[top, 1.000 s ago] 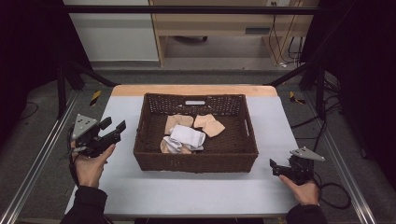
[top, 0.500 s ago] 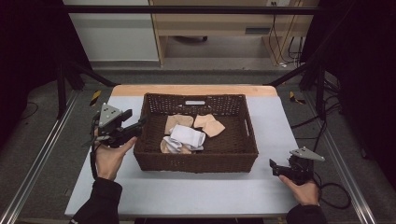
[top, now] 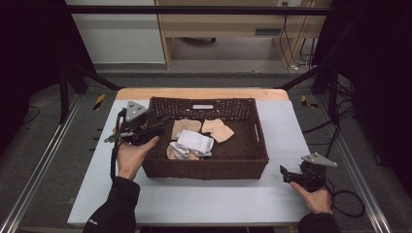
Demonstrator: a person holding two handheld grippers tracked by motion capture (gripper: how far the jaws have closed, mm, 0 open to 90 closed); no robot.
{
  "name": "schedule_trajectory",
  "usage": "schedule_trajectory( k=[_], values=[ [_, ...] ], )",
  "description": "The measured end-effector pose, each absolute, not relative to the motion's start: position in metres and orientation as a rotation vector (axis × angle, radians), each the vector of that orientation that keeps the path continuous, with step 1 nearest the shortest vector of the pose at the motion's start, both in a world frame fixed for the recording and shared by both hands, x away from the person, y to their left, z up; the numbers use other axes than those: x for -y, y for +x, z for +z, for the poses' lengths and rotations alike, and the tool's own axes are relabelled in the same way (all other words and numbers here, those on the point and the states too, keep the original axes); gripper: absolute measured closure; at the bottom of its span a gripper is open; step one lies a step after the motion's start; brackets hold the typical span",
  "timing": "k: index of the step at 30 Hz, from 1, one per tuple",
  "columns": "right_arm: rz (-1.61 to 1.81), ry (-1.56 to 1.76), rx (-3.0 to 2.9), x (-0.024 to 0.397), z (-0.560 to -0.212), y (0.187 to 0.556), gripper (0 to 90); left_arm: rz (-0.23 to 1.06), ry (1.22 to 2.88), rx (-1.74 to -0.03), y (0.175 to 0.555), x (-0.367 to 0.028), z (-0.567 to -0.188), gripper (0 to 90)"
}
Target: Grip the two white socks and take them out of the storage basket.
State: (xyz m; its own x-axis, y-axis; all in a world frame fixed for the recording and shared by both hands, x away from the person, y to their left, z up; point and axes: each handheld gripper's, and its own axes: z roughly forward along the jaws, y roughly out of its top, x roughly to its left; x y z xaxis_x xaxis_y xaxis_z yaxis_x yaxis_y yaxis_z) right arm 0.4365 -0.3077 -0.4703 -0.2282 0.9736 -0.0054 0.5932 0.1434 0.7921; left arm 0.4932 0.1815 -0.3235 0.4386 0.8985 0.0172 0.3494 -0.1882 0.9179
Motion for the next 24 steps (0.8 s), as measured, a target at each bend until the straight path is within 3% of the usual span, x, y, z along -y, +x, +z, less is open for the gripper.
schedule_trajectory(
  k=[24],
  values=[
    [0.919,1.493,-1.896,0.307,-0.471,0.439,7.5,0.689,1.809,-1.112,0.530,-0.152,-0.353,40.4]
  ],
)
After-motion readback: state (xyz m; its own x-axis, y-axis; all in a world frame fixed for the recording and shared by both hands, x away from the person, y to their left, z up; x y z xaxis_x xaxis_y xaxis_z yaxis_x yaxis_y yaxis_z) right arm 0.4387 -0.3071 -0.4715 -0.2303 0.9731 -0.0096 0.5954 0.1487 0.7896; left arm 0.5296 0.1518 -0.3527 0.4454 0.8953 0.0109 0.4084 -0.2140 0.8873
